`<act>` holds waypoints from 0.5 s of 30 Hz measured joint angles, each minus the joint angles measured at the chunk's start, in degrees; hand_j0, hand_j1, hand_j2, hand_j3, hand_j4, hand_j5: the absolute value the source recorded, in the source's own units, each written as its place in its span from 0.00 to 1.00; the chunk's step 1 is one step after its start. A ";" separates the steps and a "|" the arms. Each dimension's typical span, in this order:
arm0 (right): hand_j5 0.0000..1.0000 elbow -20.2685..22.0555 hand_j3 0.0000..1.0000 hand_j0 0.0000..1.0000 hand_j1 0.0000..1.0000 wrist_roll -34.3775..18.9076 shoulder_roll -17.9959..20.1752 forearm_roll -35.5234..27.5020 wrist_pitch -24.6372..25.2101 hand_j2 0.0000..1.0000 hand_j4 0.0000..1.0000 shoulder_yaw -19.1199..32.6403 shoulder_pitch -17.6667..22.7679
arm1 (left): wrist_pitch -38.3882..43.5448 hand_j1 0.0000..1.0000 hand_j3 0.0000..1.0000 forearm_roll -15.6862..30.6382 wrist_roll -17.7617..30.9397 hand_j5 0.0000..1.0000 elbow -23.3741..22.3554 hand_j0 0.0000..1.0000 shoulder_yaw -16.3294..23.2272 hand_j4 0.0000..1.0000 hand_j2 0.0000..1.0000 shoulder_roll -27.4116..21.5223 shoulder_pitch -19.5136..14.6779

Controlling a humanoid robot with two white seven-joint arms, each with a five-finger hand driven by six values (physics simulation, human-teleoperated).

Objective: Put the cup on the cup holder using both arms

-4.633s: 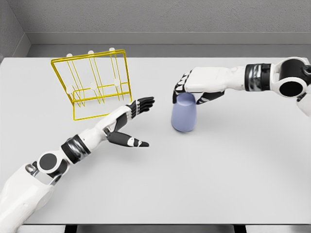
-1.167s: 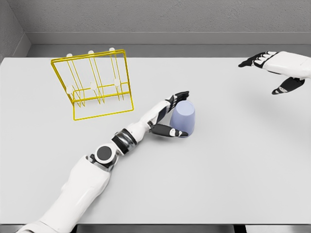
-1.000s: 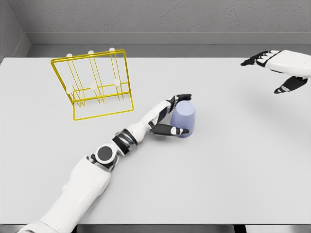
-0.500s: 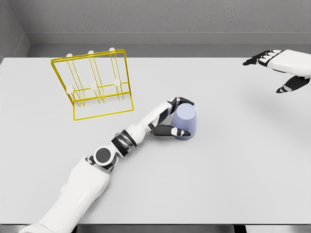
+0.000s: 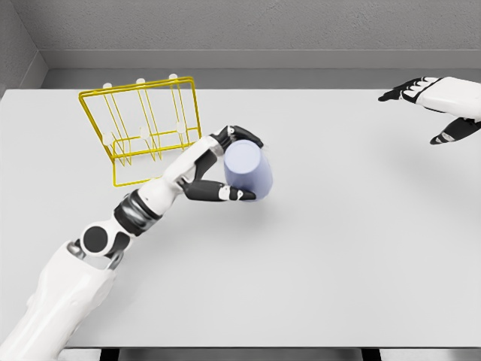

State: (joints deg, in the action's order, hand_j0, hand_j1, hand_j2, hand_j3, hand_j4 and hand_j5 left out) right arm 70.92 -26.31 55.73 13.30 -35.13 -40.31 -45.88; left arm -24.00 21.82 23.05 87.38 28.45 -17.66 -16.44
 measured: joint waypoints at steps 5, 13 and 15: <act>1.00 0.00 1.00 1.00 1.00 0.00 -0.05 -0.02 0.00 1.00 1.00 0.00 0.09 | 0.04 0.41 0.41 4.12 -0.10 0.41 5.28 0.41 -3.38 0.41 0.41 -6.75 2.64; 1.00 -0.06 1.00 1.00 1.00 0.00 0.01 -0.05 0.00 1.00 1.00 0.00 0.18 | 0.68 0.41 0.41 6.73 -0.21 0.41 6.69 0.41 -6.45 0.41 0.41 -11.41 2.73; 1.00 -0.08 1.00 1.00 1.00 0.00 0.01 -0.06 0.00 1.00 1.00 0.00 0.18 | 0.84 0.41 0.41 7.75 -0.23 0.41 6.74 0.41 -7.33 0.41 0.41 -12.70 2.81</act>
State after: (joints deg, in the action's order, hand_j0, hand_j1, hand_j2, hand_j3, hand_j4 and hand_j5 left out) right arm 70.84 -26.31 55.74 13.25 -35.13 -40.31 -45.70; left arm -23.16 29.56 22.81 94.12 21.12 -30.36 -13.62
